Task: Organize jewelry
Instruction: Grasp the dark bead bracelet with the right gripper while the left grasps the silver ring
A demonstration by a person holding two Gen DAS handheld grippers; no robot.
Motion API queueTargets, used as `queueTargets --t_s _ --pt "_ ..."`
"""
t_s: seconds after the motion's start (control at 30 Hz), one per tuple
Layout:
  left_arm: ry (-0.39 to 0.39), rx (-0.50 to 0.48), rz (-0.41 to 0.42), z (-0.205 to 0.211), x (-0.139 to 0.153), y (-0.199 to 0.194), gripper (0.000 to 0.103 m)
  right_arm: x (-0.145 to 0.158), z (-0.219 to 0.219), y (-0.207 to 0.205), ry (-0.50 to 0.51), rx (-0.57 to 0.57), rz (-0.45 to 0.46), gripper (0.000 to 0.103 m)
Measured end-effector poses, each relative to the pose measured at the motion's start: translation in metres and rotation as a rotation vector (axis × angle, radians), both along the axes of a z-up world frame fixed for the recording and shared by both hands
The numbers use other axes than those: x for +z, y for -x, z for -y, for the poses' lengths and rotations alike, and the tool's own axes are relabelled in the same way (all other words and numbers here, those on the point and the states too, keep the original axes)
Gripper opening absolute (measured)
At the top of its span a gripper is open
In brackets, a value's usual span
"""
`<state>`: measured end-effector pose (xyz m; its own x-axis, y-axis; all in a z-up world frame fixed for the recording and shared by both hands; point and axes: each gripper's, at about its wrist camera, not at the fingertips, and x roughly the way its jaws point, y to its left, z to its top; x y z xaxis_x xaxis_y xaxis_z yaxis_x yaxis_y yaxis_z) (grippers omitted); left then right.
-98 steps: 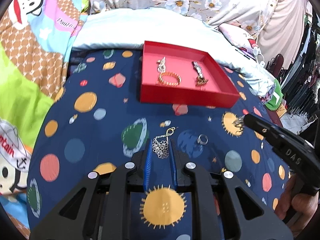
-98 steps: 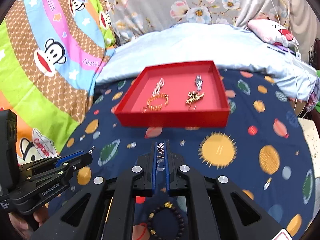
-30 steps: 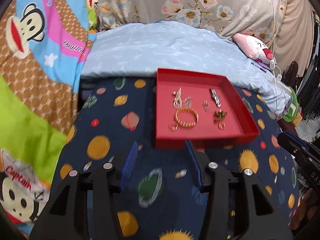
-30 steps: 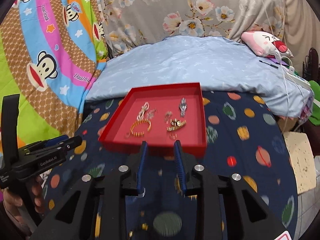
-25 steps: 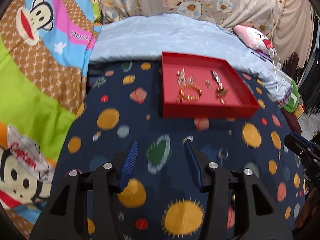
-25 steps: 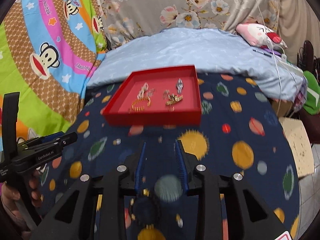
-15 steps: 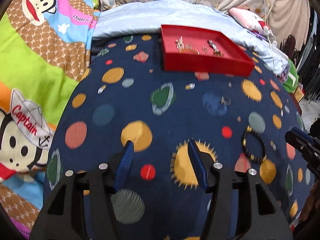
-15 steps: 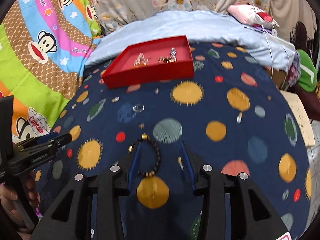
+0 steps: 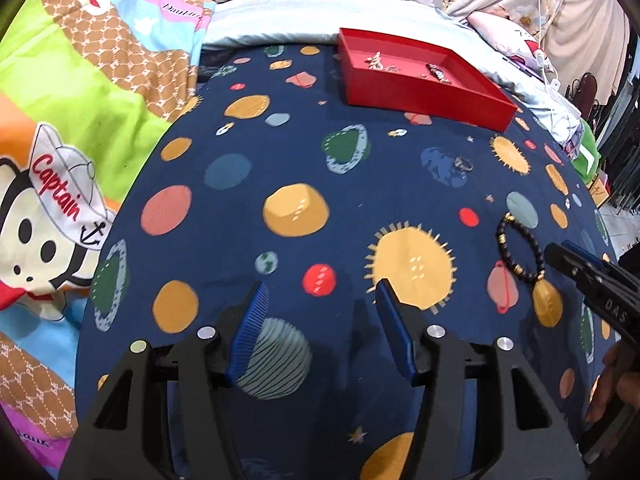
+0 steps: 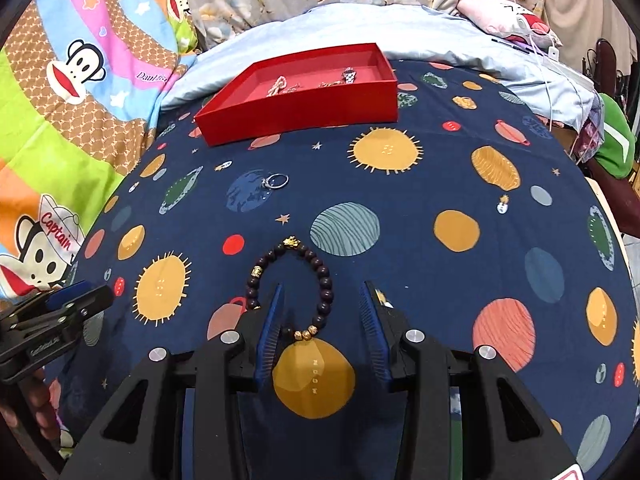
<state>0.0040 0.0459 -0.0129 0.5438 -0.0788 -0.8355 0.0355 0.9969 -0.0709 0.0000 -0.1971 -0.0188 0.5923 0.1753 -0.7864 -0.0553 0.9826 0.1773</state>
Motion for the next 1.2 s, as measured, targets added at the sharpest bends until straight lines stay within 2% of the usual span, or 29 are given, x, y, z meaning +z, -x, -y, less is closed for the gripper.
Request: queueTargets --t_s 0.37,0.43,0.5,0.63,0.8,1.1,1.2 --pt "0.017 -0.02 0.02 0.012 0.007 -0.014 0.054 -0.015 -0.007 -0.017 0.027 0.011 -0.019 0.036" --pt "0.02 -0.029 0.023 0.018 0.008 -0.021 0.054 -0.015 -0.008 -0.018 0.055 0.015 -0.015 0.03" --pt "0.022 -0.037 0.029 0.026 0.009 -0.029 0.054 -0.016 -0.01 -0.018 0.112 0.011 -0.006 0.017" --pt "0.022 -0.058 0.032 0.042 0.008 -0.045 0.054 -0.015 -0.003 -0.018 0.103 0.009 -0.005 0.007" --pt "0.069 -0.093 0.008 0.065 0.002 -0.071 0.054 -0.015 0.01 -0.014 0.074 -0.014 -0.016 0.007" --pt "0.097 -0.159 -0.004 0.116 -0.012 -0.112 0.054 -0.016 0.041 -0.007 -0.023 -0.071 -0.046 0.007" --pt "0.082 -0.168 0.006 0.128 -0.014 -0.12 0.053 -0.017 0.044 -0.007 -0.037 -0.072 -0.045 0.007"
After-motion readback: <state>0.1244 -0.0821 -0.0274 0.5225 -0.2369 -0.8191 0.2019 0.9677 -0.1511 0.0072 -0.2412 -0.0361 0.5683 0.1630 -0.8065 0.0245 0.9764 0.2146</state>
